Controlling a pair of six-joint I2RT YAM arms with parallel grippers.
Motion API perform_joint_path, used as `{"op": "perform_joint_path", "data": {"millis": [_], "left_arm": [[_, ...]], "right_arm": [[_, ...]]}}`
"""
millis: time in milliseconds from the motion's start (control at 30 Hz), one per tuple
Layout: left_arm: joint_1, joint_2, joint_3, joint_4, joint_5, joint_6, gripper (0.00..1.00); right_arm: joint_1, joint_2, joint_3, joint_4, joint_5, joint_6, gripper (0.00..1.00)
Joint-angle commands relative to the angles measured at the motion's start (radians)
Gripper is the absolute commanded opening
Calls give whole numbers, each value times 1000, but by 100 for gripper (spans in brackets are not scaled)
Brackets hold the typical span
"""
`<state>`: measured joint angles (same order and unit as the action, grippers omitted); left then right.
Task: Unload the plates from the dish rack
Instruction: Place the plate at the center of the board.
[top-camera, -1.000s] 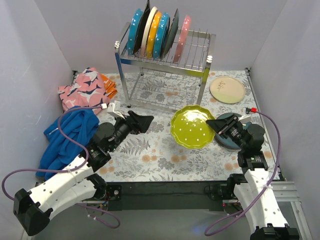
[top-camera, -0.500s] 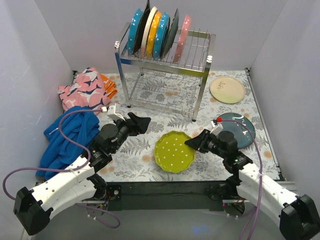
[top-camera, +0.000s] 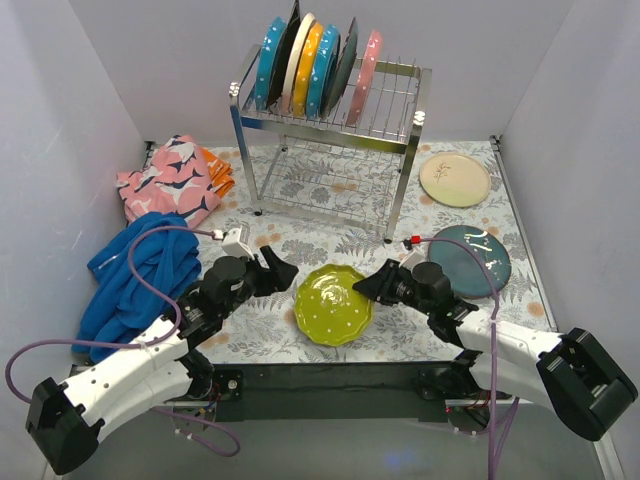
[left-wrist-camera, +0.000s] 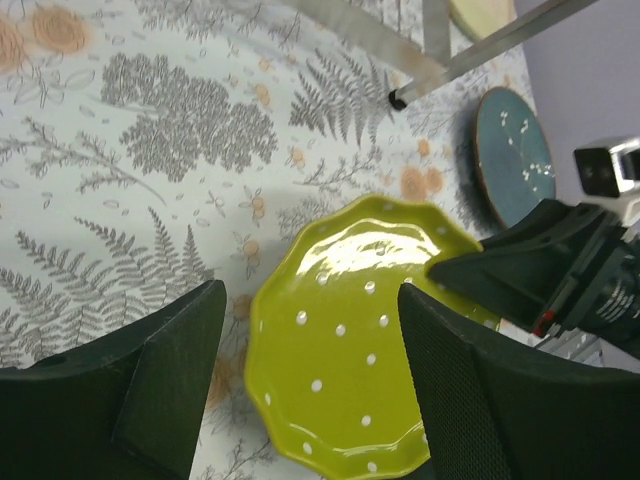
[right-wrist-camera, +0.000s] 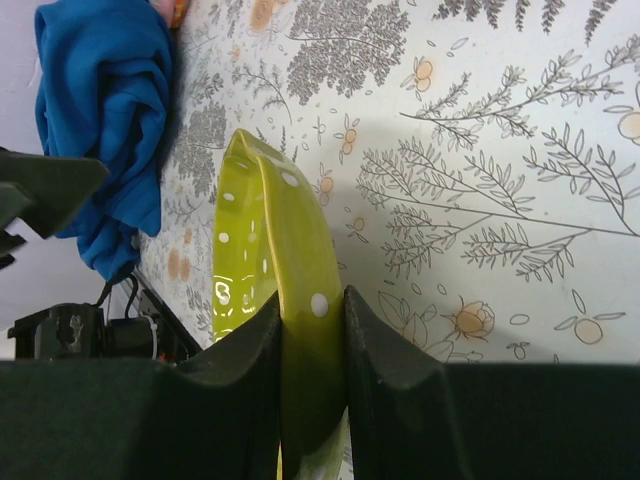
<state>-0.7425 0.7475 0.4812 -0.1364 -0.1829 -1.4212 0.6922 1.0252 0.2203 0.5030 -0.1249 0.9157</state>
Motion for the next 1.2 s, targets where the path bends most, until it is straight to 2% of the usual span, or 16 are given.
{"op": "perform_joint_path", "data": {"millis": [0,233,400,533,567,633,700,733,867,967,1033,1167], "left_arm": [[3,15,-33,-78,49,-54,67],[3,150,-82,-36,89,-91,64],[3,187,-119,47,148,-90,61],[3,219,-118,84,166,-78,51],[3,233,-116,86,172,-76,39],[3,242,-107,96,181,-74,26],[3,254,-108,110,227,-71,7],[3,260,-104,112,232,-70,0],[3,276,-87,83,221,-70,0],[3,268,-81,52,195,-77,0],[3,263,-76,28,130,-90,0],[3,248,-76,-35,54,-114,0]], "right_arm": [[4,21,24,287,-2,54,1],[1,61,2,397,-35,54,1],[-6,96,-13,502,-82,67,1],[-10,171,-18,600,-143,94,1],[-11,183,-25,621,-154,101,1],[-11,225,-33,678,-162,112,1],[-16,262,-33,690,-179,114,1],[-17,274,-33,706,-188,121,1],[-45,329,-44,759,-232,138,2],[-66,346,-44,753,-254,137,15],[-80,355,-47,744,-265,135,24],[-100,366,-29,671,-275,108,32]]}}
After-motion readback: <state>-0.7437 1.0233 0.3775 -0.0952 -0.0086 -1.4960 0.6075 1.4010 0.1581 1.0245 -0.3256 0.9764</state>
